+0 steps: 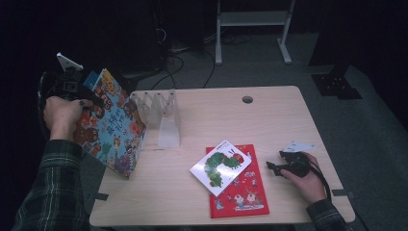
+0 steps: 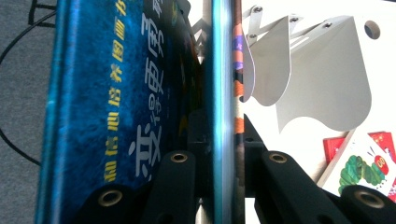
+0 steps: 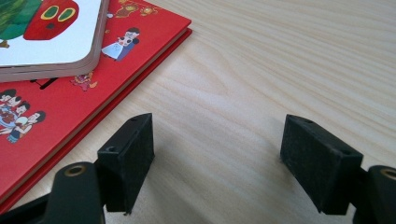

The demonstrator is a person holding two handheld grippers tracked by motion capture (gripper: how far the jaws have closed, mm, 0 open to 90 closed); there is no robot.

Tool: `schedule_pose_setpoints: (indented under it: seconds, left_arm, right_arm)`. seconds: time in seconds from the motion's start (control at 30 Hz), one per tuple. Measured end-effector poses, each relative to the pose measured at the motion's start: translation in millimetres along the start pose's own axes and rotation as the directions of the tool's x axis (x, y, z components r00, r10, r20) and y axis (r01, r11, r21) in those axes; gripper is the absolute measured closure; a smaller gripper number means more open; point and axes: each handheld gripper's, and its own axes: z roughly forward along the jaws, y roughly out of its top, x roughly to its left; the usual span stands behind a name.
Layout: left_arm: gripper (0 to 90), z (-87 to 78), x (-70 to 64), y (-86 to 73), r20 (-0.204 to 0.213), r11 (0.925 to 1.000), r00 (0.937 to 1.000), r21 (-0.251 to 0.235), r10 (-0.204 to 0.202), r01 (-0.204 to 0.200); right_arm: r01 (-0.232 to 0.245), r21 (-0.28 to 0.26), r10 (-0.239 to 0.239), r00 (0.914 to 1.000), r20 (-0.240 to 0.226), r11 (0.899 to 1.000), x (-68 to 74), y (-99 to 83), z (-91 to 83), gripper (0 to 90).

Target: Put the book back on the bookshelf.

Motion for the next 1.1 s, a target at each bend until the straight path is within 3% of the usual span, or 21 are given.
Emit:
schedule_pose_setpoints:
  seconds: [0.53,0.73,1.1]
  left_arm:
    - [79.6,15.8,-8.9,1.3,-0.033,0.9987,0.9988,0.035,0.037,-0.036]
    - [79.4,12.7,-6.8,0.7,-0.025,0.9991,0.999,0.023,0.036,-0.036]
    - [73.0,-10.2,0.2,-8.2,-0.056,0.996,0.9964,-0.06,0.064,-0.067]
  right_arm:
    - [-0.001,-0.001,0.001,1.0,0.0,1.0,0.1,0.0,0.1,24.9]
    - [-0.001,-0.001,0.001,1.0,0.0,1.0,0.3,0.0,0.0,25.0]
    - [0.004,-0.002,-0.004,1.0,-0.001,1.0,0.3,-0.2,0.0,25.1]
